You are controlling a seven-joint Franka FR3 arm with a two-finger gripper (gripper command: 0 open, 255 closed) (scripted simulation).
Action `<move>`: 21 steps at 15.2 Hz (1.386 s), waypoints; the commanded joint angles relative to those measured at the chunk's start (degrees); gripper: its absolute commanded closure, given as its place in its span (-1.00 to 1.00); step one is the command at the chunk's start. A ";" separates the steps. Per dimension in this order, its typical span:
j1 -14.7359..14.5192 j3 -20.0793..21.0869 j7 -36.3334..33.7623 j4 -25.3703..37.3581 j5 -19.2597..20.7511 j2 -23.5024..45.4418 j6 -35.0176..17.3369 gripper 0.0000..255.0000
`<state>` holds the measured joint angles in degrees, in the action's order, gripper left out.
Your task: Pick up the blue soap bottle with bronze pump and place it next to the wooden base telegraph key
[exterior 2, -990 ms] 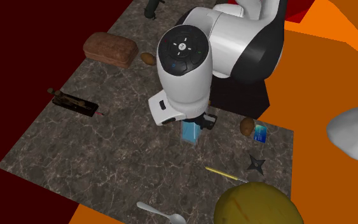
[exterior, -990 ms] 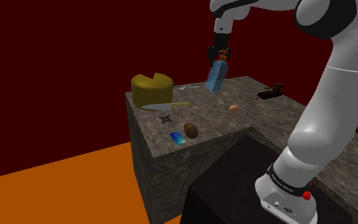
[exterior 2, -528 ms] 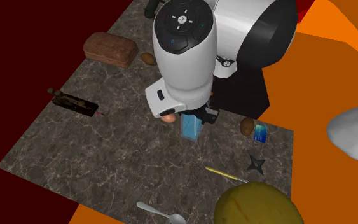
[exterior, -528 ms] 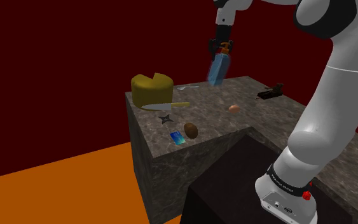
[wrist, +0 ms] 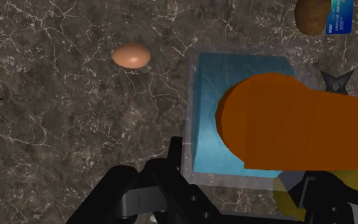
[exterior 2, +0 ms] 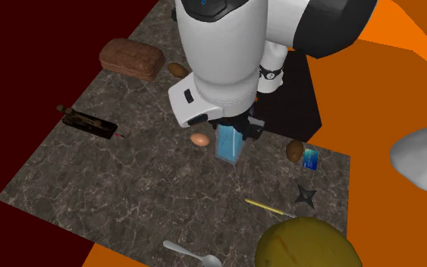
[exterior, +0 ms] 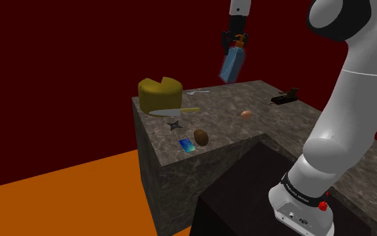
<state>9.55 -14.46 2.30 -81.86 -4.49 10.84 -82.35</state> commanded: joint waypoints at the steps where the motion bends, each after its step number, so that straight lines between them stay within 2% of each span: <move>1: 0.08 -0.02 -0.05 2.04 -0.10 0.37 1.69 1.00; 13: 1.35 -0.30 0.10 17.79 -1.36 4.94 13.00 1.00; 21: 5.76 -3.88 9.49 3.57 1.82 -2.75 6.55 1.00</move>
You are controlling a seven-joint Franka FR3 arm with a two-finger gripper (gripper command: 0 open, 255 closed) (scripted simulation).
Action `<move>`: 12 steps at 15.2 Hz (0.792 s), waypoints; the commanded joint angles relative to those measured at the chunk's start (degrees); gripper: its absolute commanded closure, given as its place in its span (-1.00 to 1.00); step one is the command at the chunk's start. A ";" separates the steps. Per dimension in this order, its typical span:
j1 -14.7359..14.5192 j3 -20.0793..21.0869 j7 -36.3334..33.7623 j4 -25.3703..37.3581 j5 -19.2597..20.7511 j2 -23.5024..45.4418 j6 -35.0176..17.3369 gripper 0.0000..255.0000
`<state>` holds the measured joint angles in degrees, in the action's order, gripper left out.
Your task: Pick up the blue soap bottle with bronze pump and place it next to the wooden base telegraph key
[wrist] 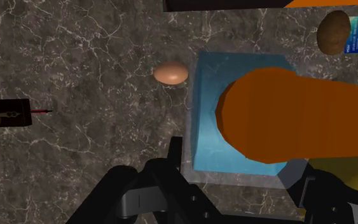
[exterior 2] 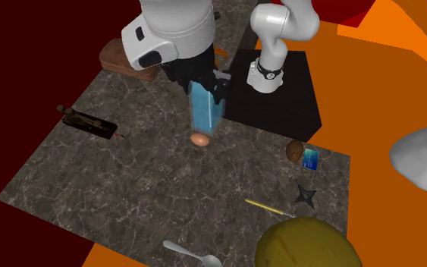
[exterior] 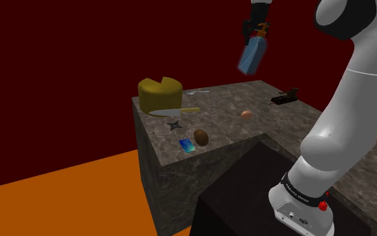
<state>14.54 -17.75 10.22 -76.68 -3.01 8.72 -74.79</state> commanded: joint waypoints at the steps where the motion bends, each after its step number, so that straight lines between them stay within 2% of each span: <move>1: 1.39 -1.10 2.78 -2.79 0.68 -1.21 -1.63 1.00; 12: 8.89 -7.25 16.82 -10.08 3.11 -2.92 -7.38 1.00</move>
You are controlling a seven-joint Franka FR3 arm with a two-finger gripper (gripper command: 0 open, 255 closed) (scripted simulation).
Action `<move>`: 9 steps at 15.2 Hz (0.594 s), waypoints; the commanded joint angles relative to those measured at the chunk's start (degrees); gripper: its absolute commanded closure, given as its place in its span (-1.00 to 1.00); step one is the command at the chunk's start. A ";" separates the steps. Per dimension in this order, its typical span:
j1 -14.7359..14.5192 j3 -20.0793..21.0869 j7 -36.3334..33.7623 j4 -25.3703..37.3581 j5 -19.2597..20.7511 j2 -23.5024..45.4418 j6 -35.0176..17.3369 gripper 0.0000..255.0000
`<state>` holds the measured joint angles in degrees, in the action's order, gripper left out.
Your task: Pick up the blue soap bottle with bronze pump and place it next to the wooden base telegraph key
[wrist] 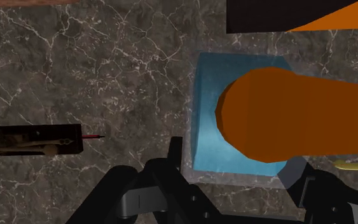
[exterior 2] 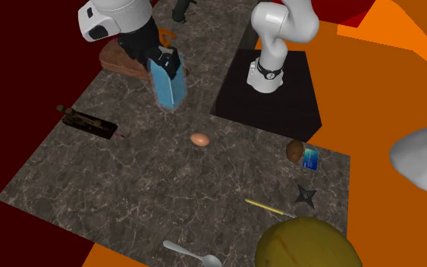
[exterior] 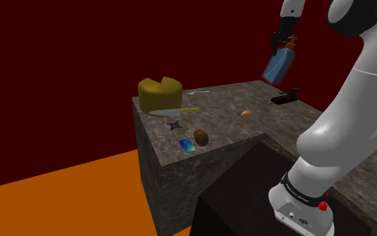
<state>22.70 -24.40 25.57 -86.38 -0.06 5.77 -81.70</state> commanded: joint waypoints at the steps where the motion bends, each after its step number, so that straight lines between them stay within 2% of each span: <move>1: 1.49 -1.18 2.81 -0.56 0.23 0.29 -0.91 1.00; 9: 8.20 -5.73 13.96 0.73 -0.56 4.69 -3.93 1.00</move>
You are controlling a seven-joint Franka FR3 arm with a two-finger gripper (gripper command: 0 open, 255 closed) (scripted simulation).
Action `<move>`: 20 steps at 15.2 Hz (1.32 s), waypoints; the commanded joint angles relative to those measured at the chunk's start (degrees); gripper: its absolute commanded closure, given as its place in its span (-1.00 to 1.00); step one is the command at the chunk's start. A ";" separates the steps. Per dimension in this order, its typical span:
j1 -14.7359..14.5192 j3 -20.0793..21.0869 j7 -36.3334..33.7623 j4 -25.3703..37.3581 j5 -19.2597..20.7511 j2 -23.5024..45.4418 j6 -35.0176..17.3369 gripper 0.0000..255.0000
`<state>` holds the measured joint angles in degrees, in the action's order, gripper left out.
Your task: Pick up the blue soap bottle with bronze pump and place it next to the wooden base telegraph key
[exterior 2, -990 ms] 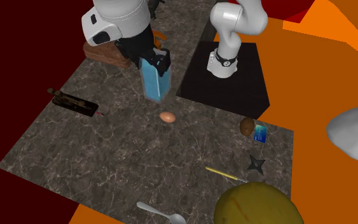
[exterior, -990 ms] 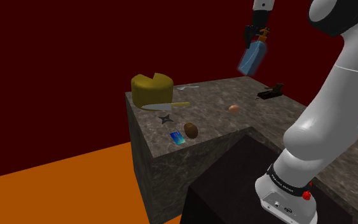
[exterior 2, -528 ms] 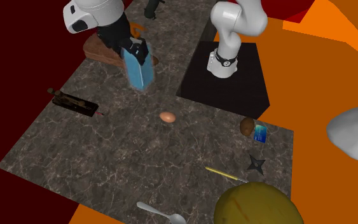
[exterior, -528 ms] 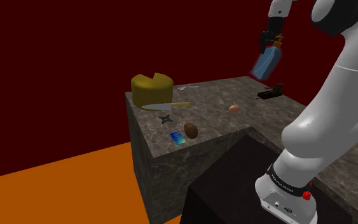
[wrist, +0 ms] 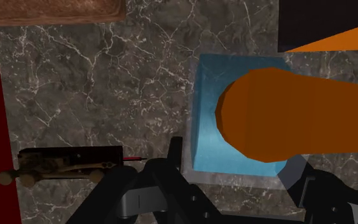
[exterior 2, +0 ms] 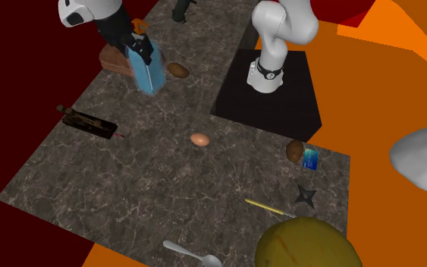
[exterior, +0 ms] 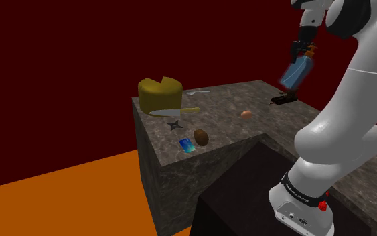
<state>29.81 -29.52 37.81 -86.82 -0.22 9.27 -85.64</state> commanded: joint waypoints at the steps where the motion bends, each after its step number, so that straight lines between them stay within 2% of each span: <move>1: 2.02 -1.13 3.15 1.68 -0.69 2.04 -0.28 1.00; 9: 11.08 -4.15 14.43 9.09 -4.48 11.18 -1.41 1.00; 15: 20.02 -4.75 21.95 19.57 -8.67 20.70 -0.06 1.00; 16: 20.83 -4.69 22.47 20.66 -9.01 21.56 0.17 1.00; 20: 19.97 -4.67 22.29 16.53 -8.76 20.96 -3.29 1.00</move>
<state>49.86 -34.21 60.05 -69.49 -8.96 30.21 -88.08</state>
